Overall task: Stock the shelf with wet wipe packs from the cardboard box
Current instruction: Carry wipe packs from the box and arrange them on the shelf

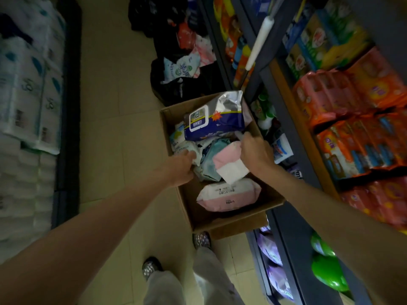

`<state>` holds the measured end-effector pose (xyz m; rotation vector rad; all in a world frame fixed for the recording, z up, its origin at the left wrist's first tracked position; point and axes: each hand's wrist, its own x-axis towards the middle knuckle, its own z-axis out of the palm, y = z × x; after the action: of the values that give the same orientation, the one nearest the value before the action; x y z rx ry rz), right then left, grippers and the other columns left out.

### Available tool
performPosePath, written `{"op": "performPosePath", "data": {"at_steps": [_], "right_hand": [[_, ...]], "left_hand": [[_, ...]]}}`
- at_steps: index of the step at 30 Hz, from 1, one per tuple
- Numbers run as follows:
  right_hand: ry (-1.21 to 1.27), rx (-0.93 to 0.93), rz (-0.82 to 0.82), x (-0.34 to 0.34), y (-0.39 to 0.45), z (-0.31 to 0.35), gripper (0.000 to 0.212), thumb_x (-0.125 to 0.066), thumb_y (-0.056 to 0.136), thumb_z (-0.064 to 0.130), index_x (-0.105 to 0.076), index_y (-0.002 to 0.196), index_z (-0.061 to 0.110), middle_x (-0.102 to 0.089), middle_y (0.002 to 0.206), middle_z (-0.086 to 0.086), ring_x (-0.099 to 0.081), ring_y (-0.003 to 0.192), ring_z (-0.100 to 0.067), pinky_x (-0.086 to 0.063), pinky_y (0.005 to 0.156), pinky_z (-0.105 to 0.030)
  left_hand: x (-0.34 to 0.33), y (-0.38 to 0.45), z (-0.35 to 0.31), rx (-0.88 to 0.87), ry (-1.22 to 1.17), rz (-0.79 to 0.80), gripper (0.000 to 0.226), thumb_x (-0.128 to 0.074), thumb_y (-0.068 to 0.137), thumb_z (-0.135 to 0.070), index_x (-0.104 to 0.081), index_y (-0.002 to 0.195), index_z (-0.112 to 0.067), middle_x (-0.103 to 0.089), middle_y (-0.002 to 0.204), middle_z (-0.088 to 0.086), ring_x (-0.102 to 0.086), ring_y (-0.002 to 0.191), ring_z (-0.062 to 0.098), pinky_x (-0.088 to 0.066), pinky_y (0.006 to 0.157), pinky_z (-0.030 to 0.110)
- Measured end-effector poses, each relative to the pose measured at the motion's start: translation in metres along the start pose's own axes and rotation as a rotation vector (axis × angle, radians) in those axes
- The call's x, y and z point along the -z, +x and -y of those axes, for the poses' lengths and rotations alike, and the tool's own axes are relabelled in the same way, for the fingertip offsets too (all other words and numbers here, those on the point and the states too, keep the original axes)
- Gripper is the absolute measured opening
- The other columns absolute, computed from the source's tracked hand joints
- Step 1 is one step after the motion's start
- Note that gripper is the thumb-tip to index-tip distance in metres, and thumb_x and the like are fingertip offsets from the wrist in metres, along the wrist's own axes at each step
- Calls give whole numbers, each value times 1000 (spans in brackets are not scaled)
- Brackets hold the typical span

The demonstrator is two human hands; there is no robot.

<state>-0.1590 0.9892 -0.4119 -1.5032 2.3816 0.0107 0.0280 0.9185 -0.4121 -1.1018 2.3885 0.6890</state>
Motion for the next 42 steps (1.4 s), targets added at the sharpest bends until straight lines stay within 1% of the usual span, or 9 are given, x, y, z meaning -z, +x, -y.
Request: {"op": "performPosePath", "data": {"at_steps": [8,12,16,22,26,31,36,39,42], "right_hand": [[-191,868,-203,120,-27,135,11,-55,86,6,-52,97,7,-62,86,-9,-62,75,-31,-35,53,-33],[-206,1180,-542,184,-58,224,5,-57,76,8,-55,76,12,-58,62,-3,-58,44,-24,-17,36,-19],[44,1359,-833,264,-111,335,12,-50,85,13,-57,76,8,-60,64,-5,-61,51,-26,-43,35,-32],[235,1508,-1129,360,-223,482,25,-42,91,18,-58,82,1,-64,72,-9,-62,58,-28,-47,44,-36],[499,1447,-1148,388,-263,532,20,-47,94,16,-57,92,-1,-65,81,-13,-63,71,-31,-49,57,-41],[796,1493,-928,384,-314,604,11,-53,92,7,-60,93,-1,-64,83,-8,-60,76,-19,-40,64,-19],[1078,1551,-685,383,-397,684,14,-51,93,11,-59,100,1,-59,92,-5,-53,84,-14,-36,62,-3],[1168,1664,-763,364,-442,715,33,-47,92,28,-52,116,5,-54,116,-11,-50,107,-24,-41,89,-22],[761,1950,-992,337,-474,737,69,-53,79,53,-36,134,15,-38,138,-10,-33,127,-25,-28,106,-40]], "left_hand": [[60,-79,50,38,23,-342,104,-66,79,-40,7,149,-19,2,158,-2,-26,140,24,-30,107,35],[99,-156,99,189,-274,-618,121,-69,54,-60,-4,149,-23,-16,156,-1,-26,141,23,-26,113,37],[149,-264,154,177,-401,-1030,121,-58,41,-65,-24,145,-15,-39,142,-3,-35,130,10,-24,109,25],[209,-447,227,204,-305,-1470,105,-71,37,-63,-41,126,-16,-48,118,-4,-49,109,16,-44,95,44],[237,-587,247,328,180,-1706,91,-65,48,-58,-45,120,-7,-53,113,13,-47,104,27,-37,89,37],[241,-724,242,484,970,-1709,76,-54,65,-62,-53,120,-9,-58,114,12,-42,106,26,-27,99,40],[207,-805,248,747,1013,-1745,73,-53,59,-51,-44,123,-17,-49,117,4,-39,106,24,-23,102,42],[187,-836,257,905,996,-1741,77,-64,54,-44,-41,123,-21,-44,119,0,-39,108,22,-21,102,42],[180,-868,262,1014,1084,-1649,67,-64,61,-41,-47,122,-20,-55,118,2,-41,110,20,-20,104,40]]}}
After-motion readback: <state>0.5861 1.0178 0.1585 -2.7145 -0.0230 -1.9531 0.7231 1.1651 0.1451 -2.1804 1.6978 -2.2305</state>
